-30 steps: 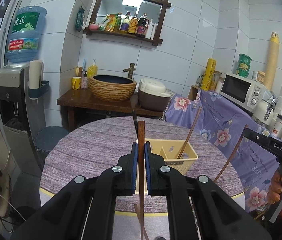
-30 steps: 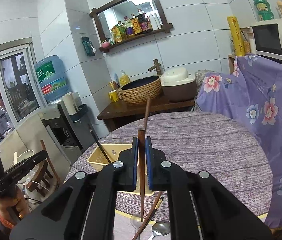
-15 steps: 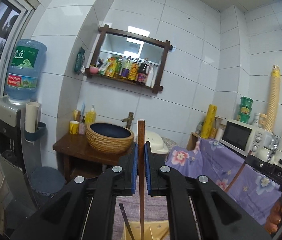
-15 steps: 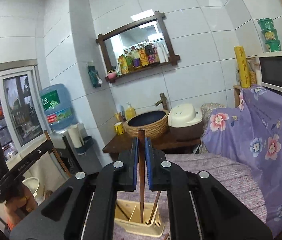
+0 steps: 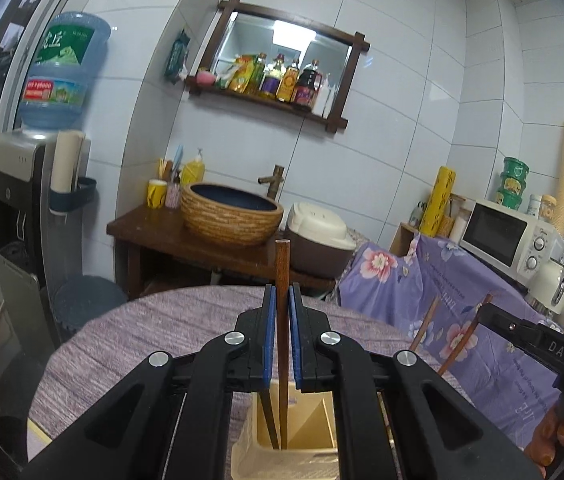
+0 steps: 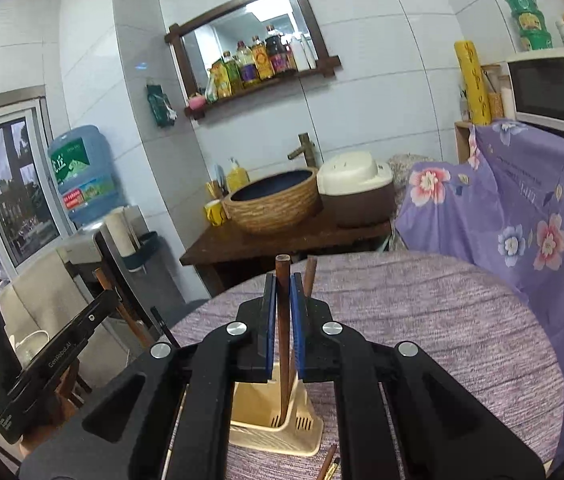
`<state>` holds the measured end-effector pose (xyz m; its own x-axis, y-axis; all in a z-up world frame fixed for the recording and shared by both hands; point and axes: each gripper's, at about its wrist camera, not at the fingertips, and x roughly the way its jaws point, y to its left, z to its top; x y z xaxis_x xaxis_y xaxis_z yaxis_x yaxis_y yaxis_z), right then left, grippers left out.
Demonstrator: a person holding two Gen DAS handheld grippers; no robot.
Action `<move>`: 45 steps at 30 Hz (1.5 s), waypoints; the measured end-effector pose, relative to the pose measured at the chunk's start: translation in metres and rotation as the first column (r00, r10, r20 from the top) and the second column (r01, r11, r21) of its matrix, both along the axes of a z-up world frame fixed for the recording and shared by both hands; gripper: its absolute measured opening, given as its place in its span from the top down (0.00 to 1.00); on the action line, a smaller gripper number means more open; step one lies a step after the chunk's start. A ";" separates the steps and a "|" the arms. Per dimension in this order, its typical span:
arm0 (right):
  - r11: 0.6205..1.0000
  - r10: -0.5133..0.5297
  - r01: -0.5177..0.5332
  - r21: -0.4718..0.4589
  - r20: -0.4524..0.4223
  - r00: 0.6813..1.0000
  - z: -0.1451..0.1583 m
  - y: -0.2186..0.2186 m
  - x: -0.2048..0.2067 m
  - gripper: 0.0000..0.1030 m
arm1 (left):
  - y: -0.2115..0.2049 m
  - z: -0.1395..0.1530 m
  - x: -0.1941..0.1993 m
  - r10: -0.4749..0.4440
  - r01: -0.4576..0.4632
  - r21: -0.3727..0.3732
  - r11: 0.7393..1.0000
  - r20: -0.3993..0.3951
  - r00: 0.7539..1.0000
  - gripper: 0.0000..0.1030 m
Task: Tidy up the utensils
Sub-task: 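Lower the chopsticks into the caddy and open both grippers, then move both tools back down toward the remaining chopsticks and spoons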
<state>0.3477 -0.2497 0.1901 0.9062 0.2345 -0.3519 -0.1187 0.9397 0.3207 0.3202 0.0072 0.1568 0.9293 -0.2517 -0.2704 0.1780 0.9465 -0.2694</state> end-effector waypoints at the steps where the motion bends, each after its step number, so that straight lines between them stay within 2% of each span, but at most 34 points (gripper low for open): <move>1: 1.000 0.001 -0.001 0.007 -0.008 1.000 -0.004 -0.001 0.001 0.92 | 0.000 -0.003 0.000 0.002 -0.002 0.000 1.000 -0.007 1.000 0.92; 10: 1.000 0.010 -0.009 0.023 -0.045 0.999 -0.025 -0.001 0.001 0.91 | 0.001 -0.027 0.006 -0.025 0.025 0.009 1.000 -0.091 0.996 0.92; 12: 1.000 0.004 -0.003 0.013 -0.048 0.999 -0.029 0.000 -0.001 0.84 | 0.002 -0.029 0.005 -0.032 0.032 0.003 0.999 -0.099 0.995 0.90; 13: 1.000 -0.002 0.002 0.009 -0.050 0.999 -0.031 0.000 -0.003 0.78 | 0.002 -0.030 0.003 -0.036 0.036 0.006 0.999 -0.100 0.994 0.88; 14: 1.000 0.000 0.000 0.016 -0.050 0.999 -0.033 0.000 -0.006 0.60 | 0.003 -0.031 0.000 -0.041 0.042 0.011 0.999 -0.103 0.994 0.77; 15: 1.000 0.003 -0.002 0.026 -0.046 0.999 -0.035 0.000 -0.009 0.49 | 0.003 -0.032 -0.002 -0.043 0.045 0.010 0.999 -0.105 0.993 0.62; 17: 1.000 0.006 -0.006 0.009 -0.048 0.999 -0.038 0.004 -0.015 0.49 | 0.005 -0.035 -0.009 -0.044 0.044 0.002 0.999 -0.111 0.993 0.55; 20: 1.000 0.016 -0.018 -0.020 -0.069 0.998 -0.047 0.010 -0.024 0.47 | 0.006 -0.043 -0.019 -0.036 0.040 0.024 0.999 -0.141 0.989 0.53; 23: 0.997 0.030 -0.036 -0.064 -0.094 0.995 -0.059 0.017 -0.035 0.40 | 0.009 -0.058 -0.029 -0.045 0.051 0.030 0.998 -0.193 0.980 0.49; 28: 0.993 0.023 -0.045 -0.112 -0.187 0.982 -0.099 0.019 -0.052 0.40 | 0.007 -0.098 -0.046 -0.041 0.080 0.118 0.990 -0.307 0.951 0.42; 32: 0.989 -0.019 -0.025 -0.144 -0.297 0.955 -0.142 0.014 -0.064 0.40 | 0.014 -0.134 -0.057 -0.037 0.088 0.109 0.990 -0.405 0.914 0.42; 36: 0.991 -0.029 -0.023 -0.132 -0.376 0.926 -0.178 0.007 -0.075 0.40 | 0.017 -0.159 -0.063 -0.036 0.097 0.106 0.990 -0.472 0.881 0.51; 41: 0.994 0.000 -0.043 -0.102 -0.391 0.920 -0.191 0.004 -0.080 0.44 | 0.012 -0.177 -0.062 -0.057 0.129 0.104 0.986 -0.521 0.851 0.64; 45: 0.993 0.033 -0.075 -0.092 -0.391 0.920 -0.190 0.007 -0.076 0.54 | 0.000 -0.181 -0.060 -0.075 0.169 0.128 0.977 -0.535 0.842 0.70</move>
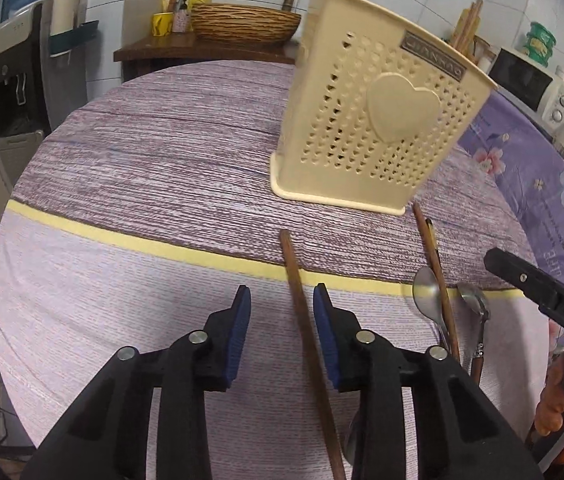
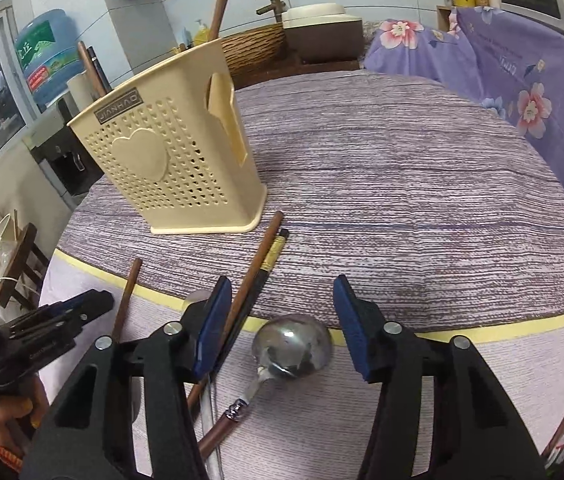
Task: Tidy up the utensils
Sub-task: 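Move both tools back down toward the remaining chopsticks and spoons, then close the left gripper on a brown chopstick while the right gripper grasps another brown chopstick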
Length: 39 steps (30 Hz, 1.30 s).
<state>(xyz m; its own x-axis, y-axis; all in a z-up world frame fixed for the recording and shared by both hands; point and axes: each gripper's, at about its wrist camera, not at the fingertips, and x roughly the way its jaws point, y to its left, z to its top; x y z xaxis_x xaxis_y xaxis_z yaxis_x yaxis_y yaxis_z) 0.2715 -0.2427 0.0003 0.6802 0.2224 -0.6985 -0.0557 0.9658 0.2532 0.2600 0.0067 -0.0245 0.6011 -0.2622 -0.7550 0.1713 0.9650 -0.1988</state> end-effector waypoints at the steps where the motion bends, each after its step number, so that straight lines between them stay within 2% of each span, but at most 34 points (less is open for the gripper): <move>1: 1.000 0.010 -0.010 -0.002 0.001 1.000 0.000 0.002 0.001 0.56 | -0.003 -0.001 0.001 -0.008 0.008 0.008 1.000 -0.003 1.000 0.71; 7: 0.996 0.074 -0.074 0.045 -0.002 0.997 0.003 0.011 0.021 0.64 | -0.016 -0.006 0.010 -0.031 0.032 0.087 0.996 -0.011 0.999 0.76; 9: 0.994 0.090 -0.089 0.061 -0.016 0.996 0.002 0.013 0.030 0.67 | -0.014 -0.005 0.011 -0.028 0.029 0.101 0.994 -0.012 1.000 0.83; 12: 0.987 0.114 -0.107 0.121 -0.054 0.992 -0.004 0.013 0.049 0.71 | -0.005 -0.006 0.013 -0.028 0.030 0.087 0.996 -0.019 0.999 0.89; 15: 0.982 0.099 -0.082 0.169 -0.093 0.991 -0.010 0.008 0.070 0.75 | -0.003 -0.006 0.014 -0.037 0.038 0.082 0.996 -0.023 0.999 0.89; 20: 0.990 0.072 -0.055 0.129 -0.129 0.989 -0.018 0.004 0.094 0.75 | -0.006 -0.007 0.013 -0.035 0.036 0.083 0.996 -0.019 0.999 0.89; 29: 0.995 0.098 -0.095 0.025 -0.158 0.983 -0.019 0.024 0.110 0.75 | -0.006 -0.007 0.014 -0.039 0.040 0.081 0.996 -0.015 0.999 0.89; 39: 0.995 0.089 -0.094 -0.033 -0.124 0.988 -0.010 0.032 0.084 0.75 | -0.005 -0.007 0.014 -0.041 0.041 0.076 0.996 -0.011 0.999 0.89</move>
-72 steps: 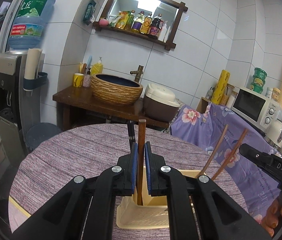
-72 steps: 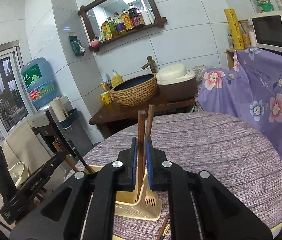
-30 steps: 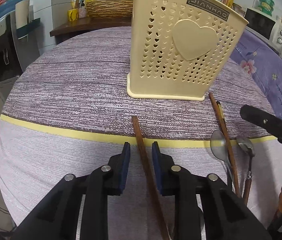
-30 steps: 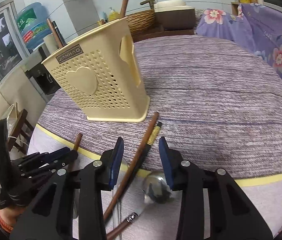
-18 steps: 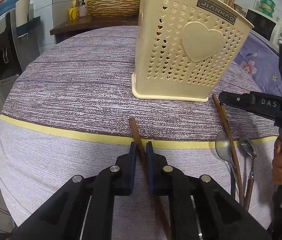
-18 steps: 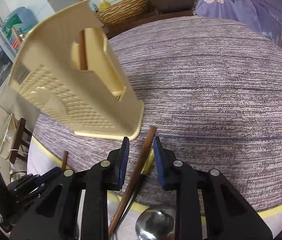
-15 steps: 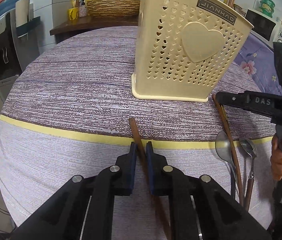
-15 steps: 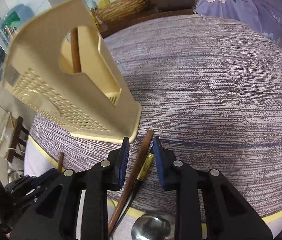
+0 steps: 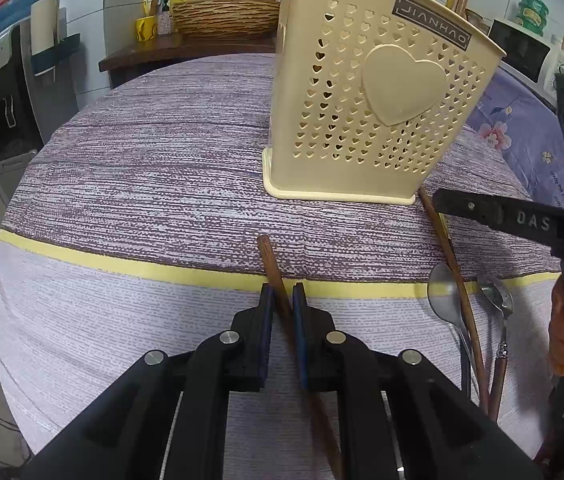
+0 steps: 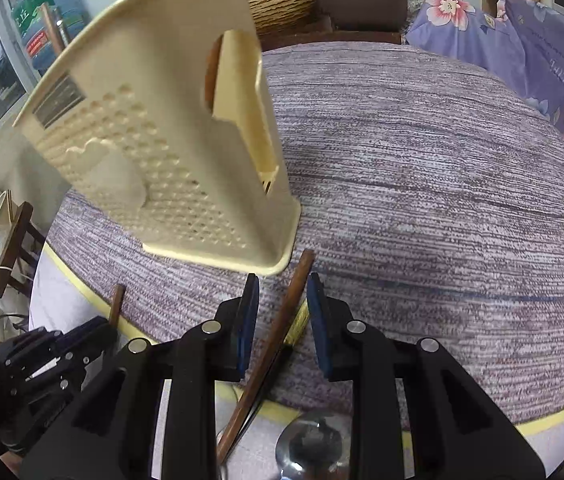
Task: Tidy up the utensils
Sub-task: 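Close the left gripper on a brown chopstick while the right gripper grasps another brown chopstick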
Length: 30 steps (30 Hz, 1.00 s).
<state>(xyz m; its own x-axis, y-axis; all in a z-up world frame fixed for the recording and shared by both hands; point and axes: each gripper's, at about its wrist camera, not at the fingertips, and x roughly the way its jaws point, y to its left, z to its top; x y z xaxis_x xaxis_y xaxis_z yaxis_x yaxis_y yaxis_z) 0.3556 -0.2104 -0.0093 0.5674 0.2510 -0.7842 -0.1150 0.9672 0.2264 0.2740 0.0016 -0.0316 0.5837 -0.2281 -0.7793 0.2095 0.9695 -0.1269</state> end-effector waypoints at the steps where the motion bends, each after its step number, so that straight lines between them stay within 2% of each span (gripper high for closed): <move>1: 1.000 -0.001 0.001 0.016 -0.002 1.000 0.001 -0.001 -0.003 0.75 | 0.000 0.000 0.000 -0.001 0.001 -0.001 1.000 0.001 1.000 0.89; 3: 0.998 0.025 -0.024 0.058 -0.021 0.999 0.000 -0.002 -0.005 0.76 | 0.001 0.000 0.000 -0.002 0.002 0.000 1.000 0.002 1.000 0.89; 5: 0.999 0.020 -0.018 0.040 -0.055 0.998 -0.005 0.001 -0.002 0.79 | 0.001 0.000 -0.001 -0.001 0.001 0.001 1.000 0.002 1.000 0.89; 8: 0.997 0.014 -0.008 0.075 -0.079 0.997 -0.010 -0.002 0.001 0.81 | 0.001 -0.001 -0.001 -0.002 0.002 0.000 1.000 0.003 1.000 0.89; 14: 0.999 0.019 -0.016 0.028 -0.132 0.991 -0.014 0.001 0.002 0.84 | 0.001 0.000 -0.002 -0.002 0.002 -0.004 1.000 0.003 1.000 0.89; 23: 0.999 -0.016 0.011 -0.045 -0.117 0.993 -0.015 0.015 0.011 0.84 | -0.003 0.001 0.001 -0.006 0.006 0.005 1.000 -0.007 1.000 0.89; 27: 0.995 -0.038 0.028 -0.095 -0.108 0.993 -0.014 0.020 0.010 0.88 | -0.011 0.003 0.007 -0.010 0.011 0.047 0.999 -0.021 1.000 0.89; 30: 0.995 -0.055 0.047 -0.091 -0.097 0.994 -0.014 0.019 0.009 0.89 | -0.016 0.004 0.011 -0.011 0.013 0.067 0.998 -0.026 1.000 0.89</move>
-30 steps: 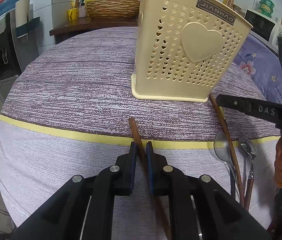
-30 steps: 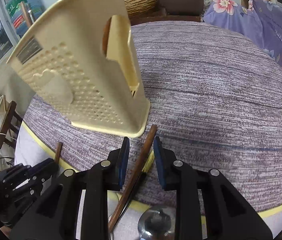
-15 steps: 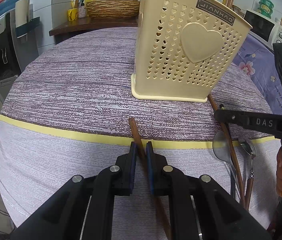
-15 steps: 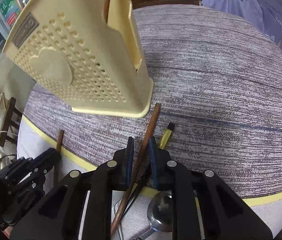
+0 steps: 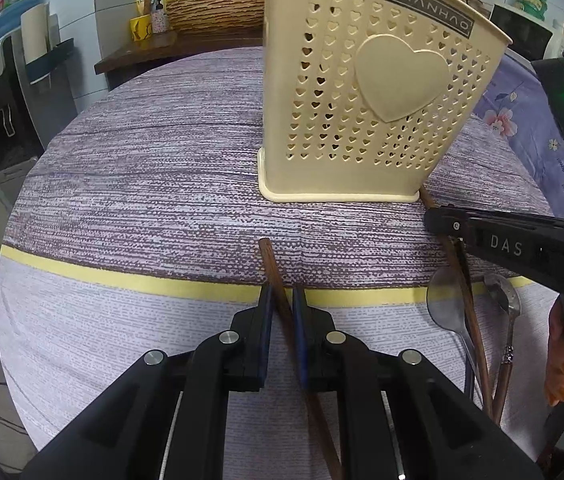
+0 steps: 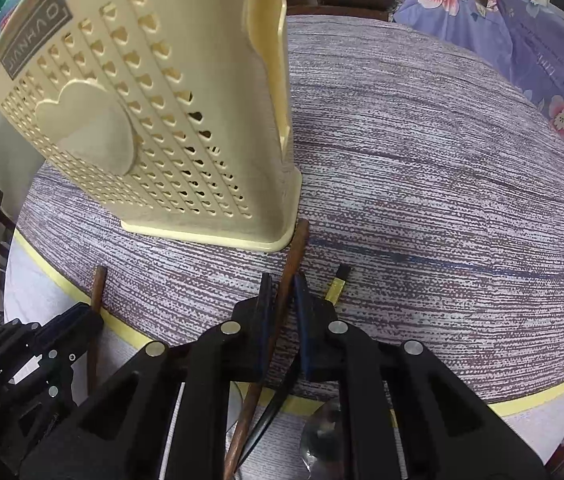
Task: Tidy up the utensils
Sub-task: 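Close the left gripper on a brown chopstick while the right gripper grasps another brown chopstick, then lift both held chopsticks and carry them over the caddy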
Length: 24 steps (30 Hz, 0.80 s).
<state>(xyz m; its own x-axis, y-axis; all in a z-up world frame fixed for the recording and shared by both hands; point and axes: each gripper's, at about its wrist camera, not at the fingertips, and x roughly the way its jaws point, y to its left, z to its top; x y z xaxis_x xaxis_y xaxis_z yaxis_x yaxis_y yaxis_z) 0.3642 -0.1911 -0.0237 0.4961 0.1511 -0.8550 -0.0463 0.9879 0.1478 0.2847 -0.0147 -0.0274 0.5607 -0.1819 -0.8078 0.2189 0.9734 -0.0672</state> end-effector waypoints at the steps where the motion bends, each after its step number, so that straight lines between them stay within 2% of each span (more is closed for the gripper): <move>1: 1.000 -0.006 0.006 0.001 0.004 1.000 0.000 0.000 -0.001 0.89 | -0.001 0.000 0.001 -0.002 0.002 0.009 1.000 0.001 1.000 0.89; 6: 1.000 -0.017 0.017 -0.014 0.020 1.000 0.000 0.005 -0.006 0.89 | -0.010 0.001 0.007 -0.009 0.009 0.052 0.999 0.002 1.000 0.89; 12: 0.998 -0.054 0.052 0.044 0.037 0.998 -0.001 0.001 -0.013 0.91 | -0.014 0.000 0.009 -0.001 0.000 0.066 0.998 0.021 1.000 0.91; 19: 0.978 -0.100 0.089 0.189 0.046 0.994 0.005 -0.020 -0.020 0.92 | -0.010 0.003 0.009 0.005 -0.006 0.015 1.000 0.034 0.999 0.92; 24: 0.952 -0.105 0.074 0.296 0.089 0.990 0.022 -0.037 -0.033 0.93 | -0.002 0.023 0.001 0.006 -0.001 -0.053 0.999 0.093 0.996 0.92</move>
<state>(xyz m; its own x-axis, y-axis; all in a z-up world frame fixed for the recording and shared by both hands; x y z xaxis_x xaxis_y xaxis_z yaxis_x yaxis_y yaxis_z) 0.3312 -0.2285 -0.0014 0.6018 0.3372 -0.7240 0.0100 0.9032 0.4290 0.2854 -0.0168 -0.0047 0.6336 -0.2208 -0.7415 0.2235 0.9698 -0.0978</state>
